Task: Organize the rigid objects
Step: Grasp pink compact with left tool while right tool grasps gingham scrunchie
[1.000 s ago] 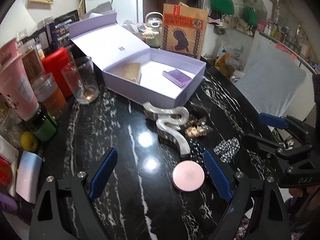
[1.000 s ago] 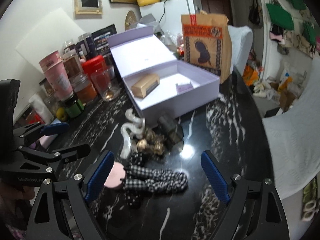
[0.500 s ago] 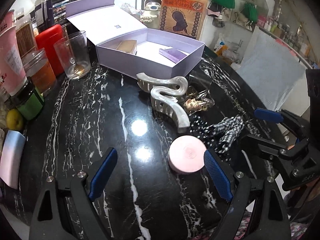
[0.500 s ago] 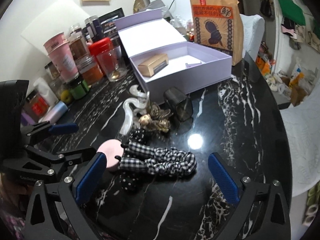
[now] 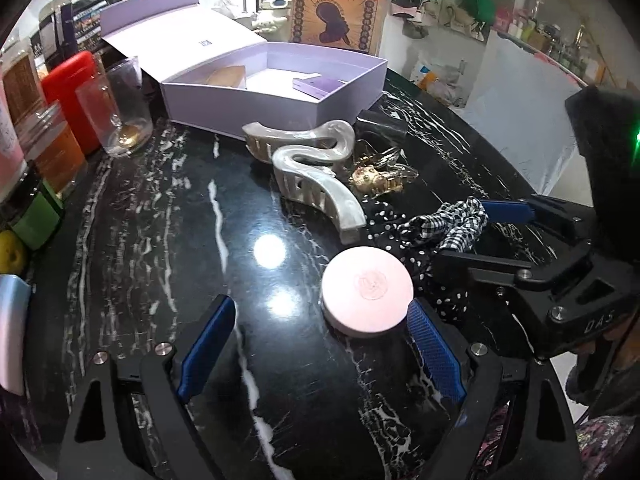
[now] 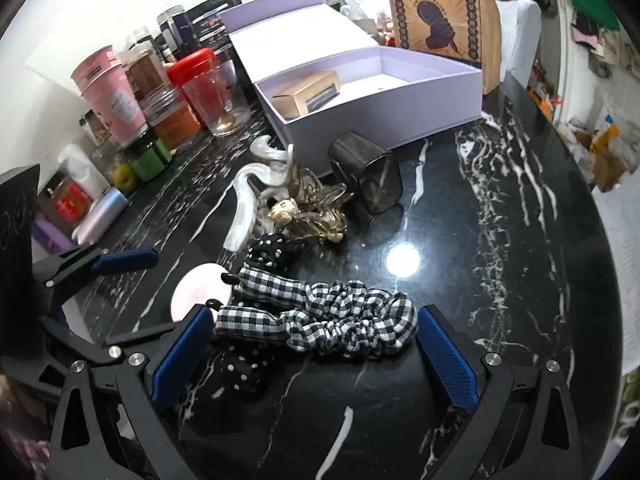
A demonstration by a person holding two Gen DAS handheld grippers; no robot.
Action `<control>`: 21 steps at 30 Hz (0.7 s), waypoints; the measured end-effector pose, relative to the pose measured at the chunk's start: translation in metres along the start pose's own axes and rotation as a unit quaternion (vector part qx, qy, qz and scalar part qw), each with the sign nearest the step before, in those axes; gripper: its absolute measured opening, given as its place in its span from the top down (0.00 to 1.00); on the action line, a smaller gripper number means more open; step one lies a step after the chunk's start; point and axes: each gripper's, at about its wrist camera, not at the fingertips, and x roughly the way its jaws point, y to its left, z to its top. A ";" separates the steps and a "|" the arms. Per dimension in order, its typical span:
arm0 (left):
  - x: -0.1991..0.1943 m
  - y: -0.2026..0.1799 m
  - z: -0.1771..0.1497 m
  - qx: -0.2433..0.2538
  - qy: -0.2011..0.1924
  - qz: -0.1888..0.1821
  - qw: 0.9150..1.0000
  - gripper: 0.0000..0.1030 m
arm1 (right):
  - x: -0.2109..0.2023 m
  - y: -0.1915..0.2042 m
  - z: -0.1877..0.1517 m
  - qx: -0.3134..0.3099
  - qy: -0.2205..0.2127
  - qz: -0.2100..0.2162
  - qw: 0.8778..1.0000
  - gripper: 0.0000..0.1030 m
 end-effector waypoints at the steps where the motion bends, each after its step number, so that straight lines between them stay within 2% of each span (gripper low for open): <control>1: 0.001 -0.001 0.000 0.002 0.001 -0.002 1.000 0.14 | 0.000 0.000 0.000 0.001 -0.002 0.003 1.000 0.00; 4: 0.004 -0.004 0.000 0.011 0.000 -0.002 1.000 0.14 | 0.001 0.001 -0.001 -0.006 -0.007 0.001 1.000 0.01; 6: 0.006 -0.005 0.000 0.014 0.001 -0.001 1.000 0.14 | 0.001 0.003 -0.001 -0.015 -0.009 -0.007 1.000 0.14; 10: 0.015 -0.007 -0.002 0.022 0.011 -0.007 1.000 0.14 | 0.002 0.004 0.000 -0.019 -0.005 -0.011 1.000 0.17; 13: 0.016 -0.008 -0.002 0.026 0.004 -0.010 1.000 0.14 | 0.000 0.001 0.000 -0.012 -0.008 -0.010 1.000 0.20; 19: 0.017 -0.005 0.000 0.019 -0.011 -0.030 0.999 0.17 | 0.000 0.000 0.001 -0.014 -0.006 -0.010 1.000 0.20; 21: 0.017 -0.006 0.001 0.021 -0.016 -0.031 0.999 0.24 | 0.002 0.001 0.001 -0.017 -0.004 -0.015 1.000 0.12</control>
